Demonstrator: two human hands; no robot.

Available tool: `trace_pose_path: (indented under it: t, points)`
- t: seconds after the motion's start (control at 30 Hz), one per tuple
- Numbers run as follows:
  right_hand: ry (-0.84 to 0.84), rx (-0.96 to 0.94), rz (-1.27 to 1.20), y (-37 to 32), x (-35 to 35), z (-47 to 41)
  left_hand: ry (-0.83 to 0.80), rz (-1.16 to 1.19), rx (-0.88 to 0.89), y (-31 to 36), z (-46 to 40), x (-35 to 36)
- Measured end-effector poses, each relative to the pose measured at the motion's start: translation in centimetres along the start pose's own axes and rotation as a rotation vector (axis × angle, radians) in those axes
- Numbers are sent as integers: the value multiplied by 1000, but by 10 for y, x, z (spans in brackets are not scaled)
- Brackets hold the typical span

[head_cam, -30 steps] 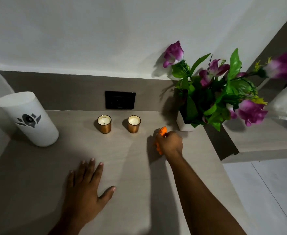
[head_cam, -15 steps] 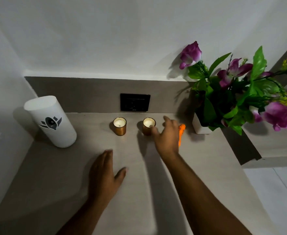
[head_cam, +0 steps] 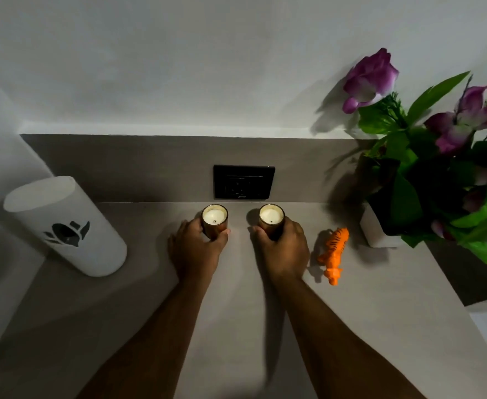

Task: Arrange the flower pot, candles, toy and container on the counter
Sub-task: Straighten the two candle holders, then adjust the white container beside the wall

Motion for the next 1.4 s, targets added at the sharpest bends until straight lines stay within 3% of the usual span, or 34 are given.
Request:
trace_pose_path:
  t: [0.27,0.43,0.57,0.7,0.8,0.93,1.0,1.13,1.4]
  points:
    - [9,-43,12,-3,7,-15,-9,-103,47,-3,-18,9]
    - [-89,-46,0,-1,-4,22,-129,-280,125,-18,8,-5]
    - [-197,-289,240,6,-16,78,-218,-456,250,-38,51,-32]
    - [-359,-431,486,15,-19,116,-214,-480,311,-54,101,-64]
    - [-423,-432,581,21,-19,127,-134,-385,221,-67,127,-89]
    - [-416,-445,614,21,-17,131,133,-64,-156,-84,110,-125]
    - [-406,-453,625,21,-16,132,244,71,-255,-91,82,-139]
    - [-428,-447,641,19,-14,132,344,237,-279,-98,28,-147]
    - [-482,-433,672,19,-11,126,427,150,-250,-105,-16,-138]
Point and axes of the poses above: each hand's wrist, its own z-axis away from the middle knuckle, its own x-axis out of the palm, y = z × x, the point moved 4 cm from there along -z, towards the middle knuckle, and after that the axes turned 2 degrees about y, right-handed, at the moved point
